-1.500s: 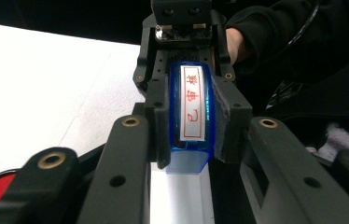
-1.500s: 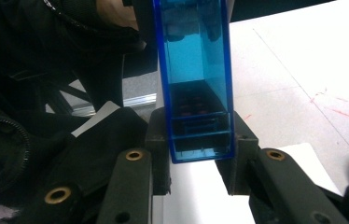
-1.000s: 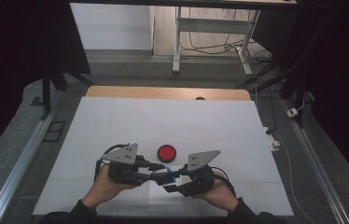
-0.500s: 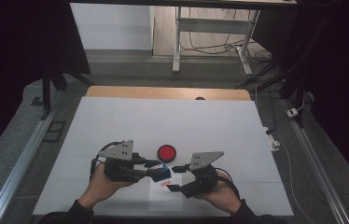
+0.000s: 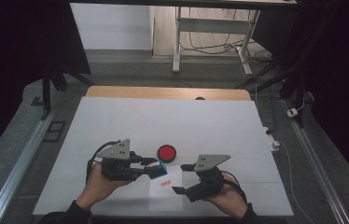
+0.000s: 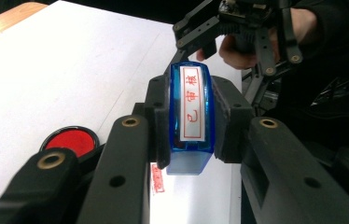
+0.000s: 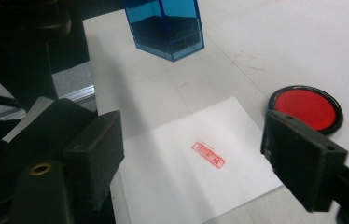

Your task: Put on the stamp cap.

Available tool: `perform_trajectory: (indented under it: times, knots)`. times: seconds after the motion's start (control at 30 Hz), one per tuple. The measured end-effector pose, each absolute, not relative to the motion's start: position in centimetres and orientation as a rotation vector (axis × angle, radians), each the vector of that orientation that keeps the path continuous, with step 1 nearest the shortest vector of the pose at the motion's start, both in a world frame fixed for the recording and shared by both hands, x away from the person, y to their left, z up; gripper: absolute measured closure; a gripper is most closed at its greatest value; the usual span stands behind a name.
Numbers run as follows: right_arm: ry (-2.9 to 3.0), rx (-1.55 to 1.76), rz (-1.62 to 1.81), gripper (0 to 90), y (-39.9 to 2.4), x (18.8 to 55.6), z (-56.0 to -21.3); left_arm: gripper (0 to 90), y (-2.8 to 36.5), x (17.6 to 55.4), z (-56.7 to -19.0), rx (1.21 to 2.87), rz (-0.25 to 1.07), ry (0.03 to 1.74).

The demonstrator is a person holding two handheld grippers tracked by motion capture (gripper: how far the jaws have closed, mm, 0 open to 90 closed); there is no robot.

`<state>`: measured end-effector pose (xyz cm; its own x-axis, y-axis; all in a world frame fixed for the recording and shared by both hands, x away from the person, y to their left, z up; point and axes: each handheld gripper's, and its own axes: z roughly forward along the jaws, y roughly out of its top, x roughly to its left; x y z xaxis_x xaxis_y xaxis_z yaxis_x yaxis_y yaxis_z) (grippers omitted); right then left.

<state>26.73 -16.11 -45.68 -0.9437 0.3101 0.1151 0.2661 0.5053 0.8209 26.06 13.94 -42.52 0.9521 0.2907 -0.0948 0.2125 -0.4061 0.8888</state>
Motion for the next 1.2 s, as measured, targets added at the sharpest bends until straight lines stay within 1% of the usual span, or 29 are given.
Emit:
perform_trajectory:
  times: [0.2, 0.27, 0.37, 0.5, 1.2]
  knots:
    - [2.658, 0.594, 1.428, 12.9, -16.8, 26.4, -45.5, 70.0, 14.2, 26.1, -42.6, 2.013, 0.107, 0.382]
    - [2.646, 0.625, 1.403, 8.1, -17.1, 26.3, -45.5, 69.9, 14.4, 26.1, -42.6, 2.015, 0.113, 0.390]
    - [2.621, 0.667, 1.360, 3.6, -17.7, 26.2, -45.5, 69.9, 14.7, 26.1, -42.6, 2.017, 0.120, 0.406]
    - [2.585, 0.718, 1.323, 0.4, -18.7, 26.0, -45.4, 69.8, 15.0, 26.1, -42.7, 2.019, 0.127, 0.431]
    - [2.429, 0.951, 1.139, 0.0, -25.4, 23.9, -45.7, 69.9, 16.8, 26.4, -42.8, 2.041, 0.205, 0.539]
